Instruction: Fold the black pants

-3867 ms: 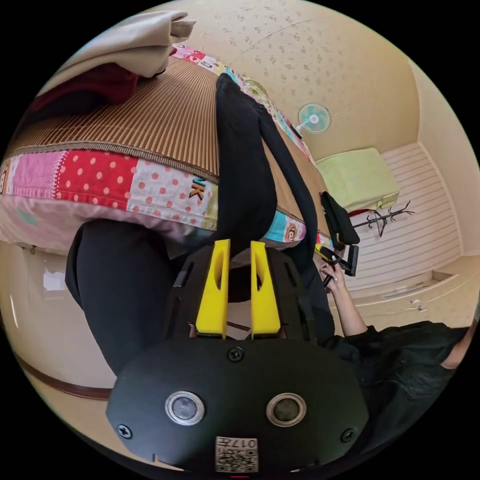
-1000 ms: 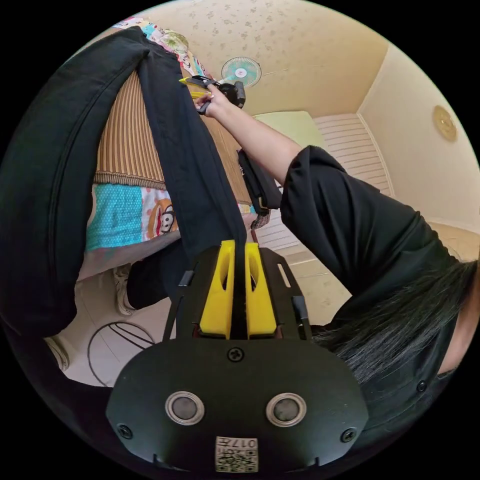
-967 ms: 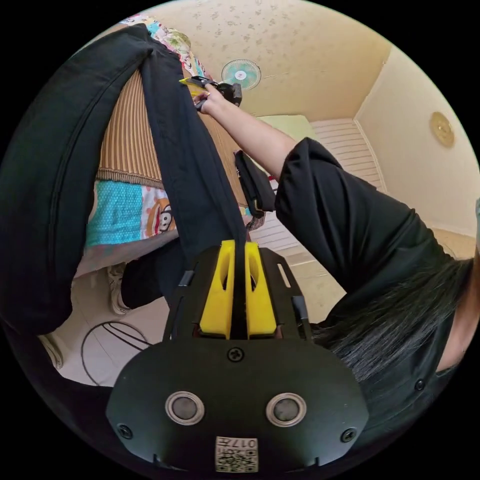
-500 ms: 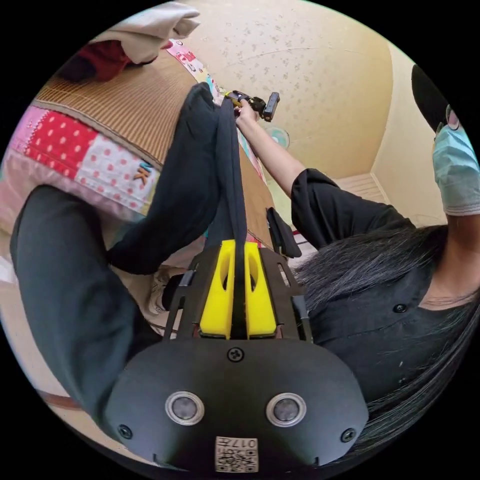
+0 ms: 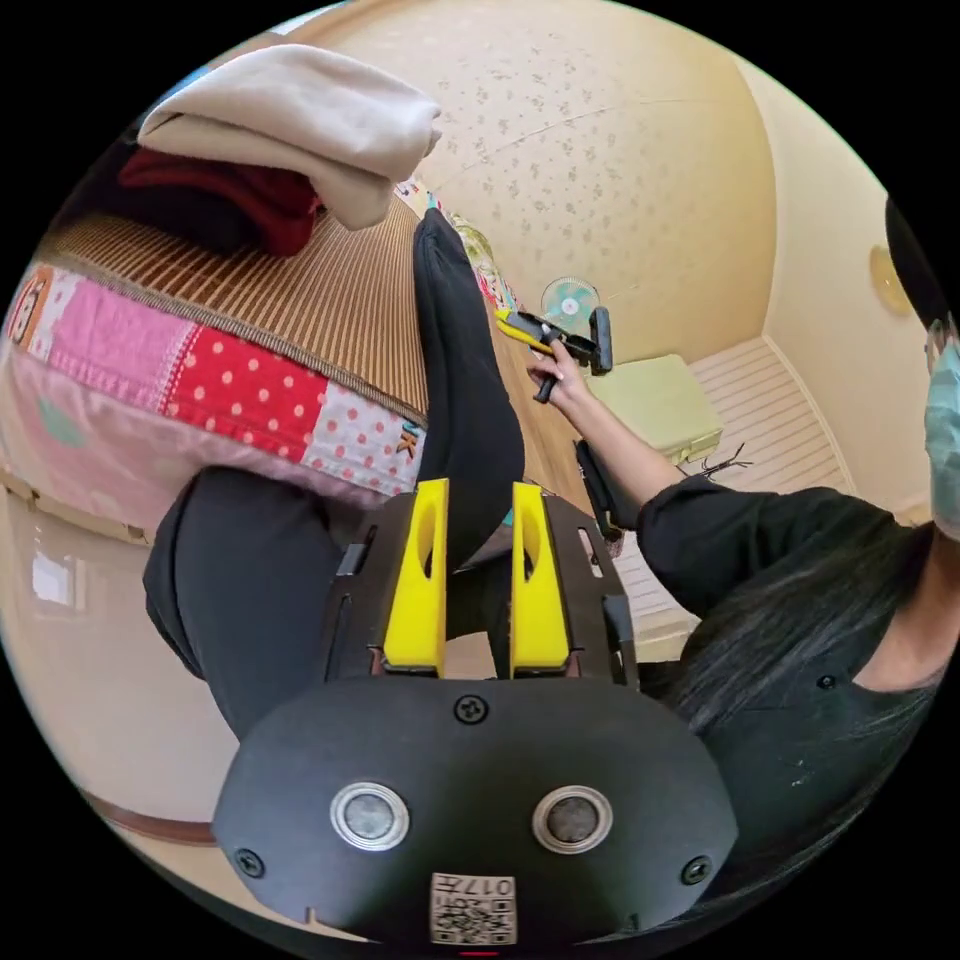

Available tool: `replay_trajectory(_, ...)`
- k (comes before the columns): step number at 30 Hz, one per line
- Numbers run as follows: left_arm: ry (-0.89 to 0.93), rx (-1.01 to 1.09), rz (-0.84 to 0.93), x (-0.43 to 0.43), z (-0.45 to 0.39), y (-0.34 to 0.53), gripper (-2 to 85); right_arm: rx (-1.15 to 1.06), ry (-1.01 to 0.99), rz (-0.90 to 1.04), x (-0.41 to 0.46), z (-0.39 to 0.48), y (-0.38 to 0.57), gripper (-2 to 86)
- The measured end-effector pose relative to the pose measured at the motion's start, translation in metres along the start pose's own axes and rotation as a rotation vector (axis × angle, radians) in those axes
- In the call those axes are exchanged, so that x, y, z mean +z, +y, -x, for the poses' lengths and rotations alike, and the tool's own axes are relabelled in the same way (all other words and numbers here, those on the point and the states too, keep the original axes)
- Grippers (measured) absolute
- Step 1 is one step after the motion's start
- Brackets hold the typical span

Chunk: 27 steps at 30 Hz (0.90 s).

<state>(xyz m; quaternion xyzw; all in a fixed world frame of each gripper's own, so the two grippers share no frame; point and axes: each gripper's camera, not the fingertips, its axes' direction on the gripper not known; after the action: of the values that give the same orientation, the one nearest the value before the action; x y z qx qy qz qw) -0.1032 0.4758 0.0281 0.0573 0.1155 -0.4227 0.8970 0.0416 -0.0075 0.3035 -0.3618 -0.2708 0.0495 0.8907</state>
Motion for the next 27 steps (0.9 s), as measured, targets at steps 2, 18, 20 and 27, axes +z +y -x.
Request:
replay_trajectory(2, -0.018, 0.051, 0.015, 0.015, 0.000, -0.029, 11.1, 0.072, -0.060, 0.024, -0.005, -0.015, 0.044, 12.4)
replay_trajectory(18, 0.067, -0.113, 0.240, 0.149, -0.033, 0.003, 7.7, 0.246, -0.454, -0.086, -0.082, -0.062, 0.223, 6.8)
replay_trajectory(20, 0.073, -0.126, 0.150, 0.137, -0.031, 0.011, 8.9, 0.254, -0.427, -0.112, -0.092, -0.066, 0.227, 6.5)
replay_trajectory(27, -0.088, 0.122, 0.143, 0.167, -0.076, -0.007, 7.2, 0.256, -0.470, -0.139, -0.091, -0.062, 0.215, 6.8)
